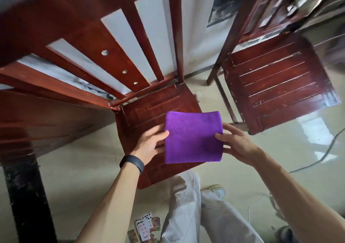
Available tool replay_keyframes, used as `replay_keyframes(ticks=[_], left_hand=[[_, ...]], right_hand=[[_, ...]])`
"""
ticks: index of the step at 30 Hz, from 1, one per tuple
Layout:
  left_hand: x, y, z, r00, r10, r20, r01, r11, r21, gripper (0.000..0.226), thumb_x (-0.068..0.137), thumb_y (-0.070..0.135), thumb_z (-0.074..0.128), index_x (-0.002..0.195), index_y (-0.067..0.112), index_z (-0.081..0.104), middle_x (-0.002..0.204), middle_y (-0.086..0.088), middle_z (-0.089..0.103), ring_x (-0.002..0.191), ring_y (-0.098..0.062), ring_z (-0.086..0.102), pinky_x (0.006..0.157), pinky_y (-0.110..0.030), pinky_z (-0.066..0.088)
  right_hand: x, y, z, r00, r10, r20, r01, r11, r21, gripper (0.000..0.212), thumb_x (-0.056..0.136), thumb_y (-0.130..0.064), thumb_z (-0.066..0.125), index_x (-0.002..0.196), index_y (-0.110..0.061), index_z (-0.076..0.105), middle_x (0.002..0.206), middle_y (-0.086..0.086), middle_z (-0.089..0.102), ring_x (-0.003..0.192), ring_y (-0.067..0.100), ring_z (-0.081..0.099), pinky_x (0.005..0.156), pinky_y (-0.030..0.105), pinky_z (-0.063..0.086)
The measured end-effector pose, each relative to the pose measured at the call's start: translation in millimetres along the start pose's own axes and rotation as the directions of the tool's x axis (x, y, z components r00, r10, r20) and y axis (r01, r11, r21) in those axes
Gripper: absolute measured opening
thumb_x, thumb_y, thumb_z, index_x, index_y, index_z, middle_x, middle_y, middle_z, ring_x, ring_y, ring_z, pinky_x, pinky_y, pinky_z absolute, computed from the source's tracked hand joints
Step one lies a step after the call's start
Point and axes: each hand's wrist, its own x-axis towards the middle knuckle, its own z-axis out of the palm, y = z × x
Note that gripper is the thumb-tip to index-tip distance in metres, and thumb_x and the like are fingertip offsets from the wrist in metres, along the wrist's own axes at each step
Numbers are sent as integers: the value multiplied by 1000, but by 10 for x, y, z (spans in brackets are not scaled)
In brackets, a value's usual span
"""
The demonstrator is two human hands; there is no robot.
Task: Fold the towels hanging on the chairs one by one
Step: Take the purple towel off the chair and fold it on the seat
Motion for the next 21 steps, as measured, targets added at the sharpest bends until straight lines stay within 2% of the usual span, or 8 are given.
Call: replay_keyframes(ticks=[2,5,9,12,15,18,21], left_hand=[[-268,220,321,998,37,46,-39,998,39,32,93,14,64,121,29,68,116,-2,72,102,-19,69,84,-40,53],[-701,600,902,988,92,124,-104,990,96,33,93,15,63,121,31,66,117,-4,71,103,-22,69,82,-42,53],[-1296,1093,1786,955,151,256,-204,960,191,32,94,11,62,119,30,67,117,-8,69,97,-25,69,78,-42,55],[-1727,1389,2534,917,186,353,-289,921,263,32,94,10,61,120,27,65,113,-12,68,95,-29,65,82,-47,49],[-2086,1593,3299,871,227,436,-387,864,324,31,95,10,61,118,30,66,104,-7,72,94,-32,66,79,-47,53],[-2346,1732,4026,825,241,511,-451,825,339,31,95,8,60,116,29,67,106,-8,73,94,-30,68,87,-52,52],[-2544,1852,4725,777,235,584,-499,796,343,29,95,5,60,114,26,66,97,-4,73,82,-24,69,77,-43,54]], right_hand=[[-446,-164,-171,998,-65,-28,65,998,18,40,91,-5,67,126,-24,63,110,12,71,98,27,68,91,53,54],[-1236,-430,-424,981,-181,-77,184,982,41,38,91,-6,67,124,-26,64,104,11,70,98,26,69,89,56,57],[-2342,-711,-864,928,-321,-190,340,937,77,38,90,-7,70,122,-26,64,100,14,67,95,24,71,74,46,60],[-3120,-816,-1240,859,-423,-288,469,876,113,33,90,-6,69,117,-25,65,94,14,61,88,18,71,69,42,60],[-3775,-865,-1616,782,-495,-378,573,810,124,31,92,-4,67,116,-23,64,90,10,68,86,18,72,68,43,61],[-4285,-899,-1995,700,-528,-481,655,742,139,32,91,-4,68,118,-22,63,96,16,70,88,21,73,69,45,60],[-4716,-933,-2367,614,-553,-564,725,678,124,34,91,-2,67,119,-21,63,99,18,71,91,24,73,68,45,60]])
